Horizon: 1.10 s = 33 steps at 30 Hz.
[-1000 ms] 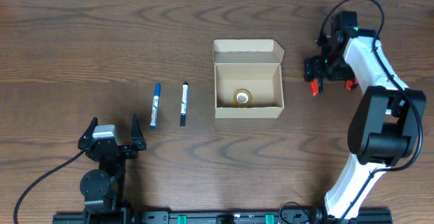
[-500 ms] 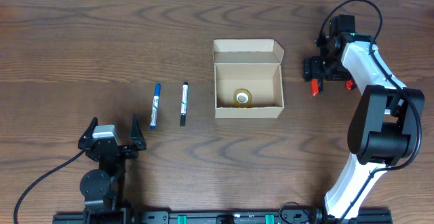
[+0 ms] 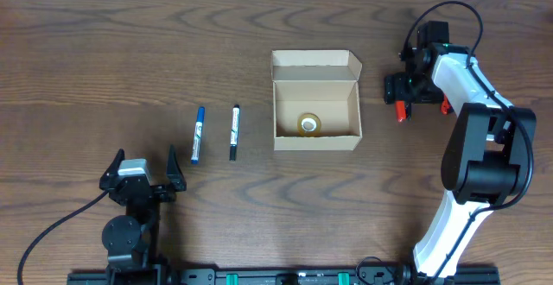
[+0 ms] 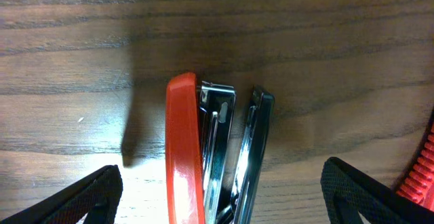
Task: Pack container
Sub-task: 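Lower the right gripper and grasp the red stapler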
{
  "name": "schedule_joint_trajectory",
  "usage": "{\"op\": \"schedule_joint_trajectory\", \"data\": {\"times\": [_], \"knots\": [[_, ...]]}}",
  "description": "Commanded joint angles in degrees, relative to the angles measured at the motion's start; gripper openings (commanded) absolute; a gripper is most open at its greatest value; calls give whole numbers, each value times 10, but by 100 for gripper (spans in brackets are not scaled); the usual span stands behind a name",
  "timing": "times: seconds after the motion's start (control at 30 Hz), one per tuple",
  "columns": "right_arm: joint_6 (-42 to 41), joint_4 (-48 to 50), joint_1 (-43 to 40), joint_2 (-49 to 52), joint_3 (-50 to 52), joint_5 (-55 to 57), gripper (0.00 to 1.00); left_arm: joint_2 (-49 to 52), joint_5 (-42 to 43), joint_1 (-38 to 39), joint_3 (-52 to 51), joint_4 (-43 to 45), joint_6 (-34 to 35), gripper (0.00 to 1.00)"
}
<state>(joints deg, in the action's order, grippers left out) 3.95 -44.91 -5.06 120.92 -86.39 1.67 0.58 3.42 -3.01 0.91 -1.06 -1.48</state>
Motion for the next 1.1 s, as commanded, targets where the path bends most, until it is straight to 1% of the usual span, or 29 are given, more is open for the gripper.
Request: {"op": "schedule_joint_trajectory", "data": {"times": [0.0, 0.2, 0.27, 0.6, 0.7, 0.83, 0.9, 0.97, 1.07], "knots": [[-7, 5, 4, 7, 1, -7, 85, -4, 7, -2, -6, -30, 2, 95], [-7, 10, 7, 10, 1, -7, 82, -4, 7, -2, -6, -30, 2, 95], [-10, 10, 7, 10, 1, -7, 79, -4, 7, -2, -6, -30, 2, 95], [-22, 17, 7, 11, 20, -15, 79, -4, 7, -2, -6, -30, 2, 95], [-22, 19, 7, 11, 21, -15, 77, -4, 7, -2, -6, -30, 2, 95], [-22, 19, 7, 11, 21, -15, 69, -4, 7, -2, -6, -30, 2, 95], [-22, 19, 7, 11, 21, -15, 61, -4, 7, -2, -6, -30, 2, 95], [-22, 19, 7, 11, 21, -15, 49, -4, 7, -2, -6, -30, 2, 95], [-22, 19, 7, 11, 21, -15, 25, -4, 7, -2, -6, -30, 2, 95]]}}
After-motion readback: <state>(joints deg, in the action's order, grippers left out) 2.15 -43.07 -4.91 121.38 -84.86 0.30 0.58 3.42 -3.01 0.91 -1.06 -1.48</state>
